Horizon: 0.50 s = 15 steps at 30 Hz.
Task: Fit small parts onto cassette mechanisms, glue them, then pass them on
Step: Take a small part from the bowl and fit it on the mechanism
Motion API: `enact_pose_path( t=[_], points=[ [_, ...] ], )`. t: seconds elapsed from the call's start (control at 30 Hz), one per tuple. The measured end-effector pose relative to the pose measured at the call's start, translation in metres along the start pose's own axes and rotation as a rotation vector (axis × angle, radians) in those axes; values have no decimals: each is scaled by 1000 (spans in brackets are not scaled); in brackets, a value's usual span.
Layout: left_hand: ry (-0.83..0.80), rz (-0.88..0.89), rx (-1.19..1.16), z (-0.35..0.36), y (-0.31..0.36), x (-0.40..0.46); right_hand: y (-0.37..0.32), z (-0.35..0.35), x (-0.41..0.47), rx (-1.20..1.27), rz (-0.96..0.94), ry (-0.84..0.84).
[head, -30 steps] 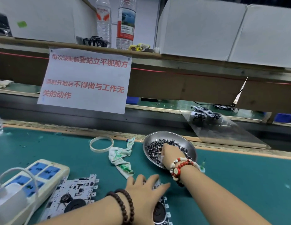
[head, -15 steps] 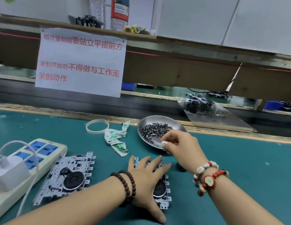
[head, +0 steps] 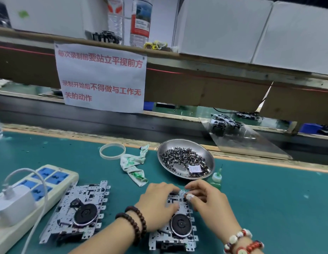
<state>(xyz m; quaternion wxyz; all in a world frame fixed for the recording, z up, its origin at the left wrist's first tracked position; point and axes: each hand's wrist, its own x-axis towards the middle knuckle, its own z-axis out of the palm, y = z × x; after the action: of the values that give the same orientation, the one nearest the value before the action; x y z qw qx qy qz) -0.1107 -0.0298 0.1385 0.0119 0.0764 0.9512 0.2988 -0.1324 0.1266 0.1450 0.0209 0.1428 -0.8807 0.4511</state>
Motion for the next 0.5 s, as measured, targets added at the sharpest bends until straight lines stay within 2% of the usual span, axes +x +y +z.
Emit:
enact_pose_path(
  t=[0.23,0.37,0.5],
  points=[
    [33,4,-69,1,-2,9,9,4,2,-20,6,-4],
    [140,64,-237,-2,-2,17,12,8,1,50,11,16],
    [163,114,-317,3,-8,20,17,11,2,147,23,36]
  ],
)
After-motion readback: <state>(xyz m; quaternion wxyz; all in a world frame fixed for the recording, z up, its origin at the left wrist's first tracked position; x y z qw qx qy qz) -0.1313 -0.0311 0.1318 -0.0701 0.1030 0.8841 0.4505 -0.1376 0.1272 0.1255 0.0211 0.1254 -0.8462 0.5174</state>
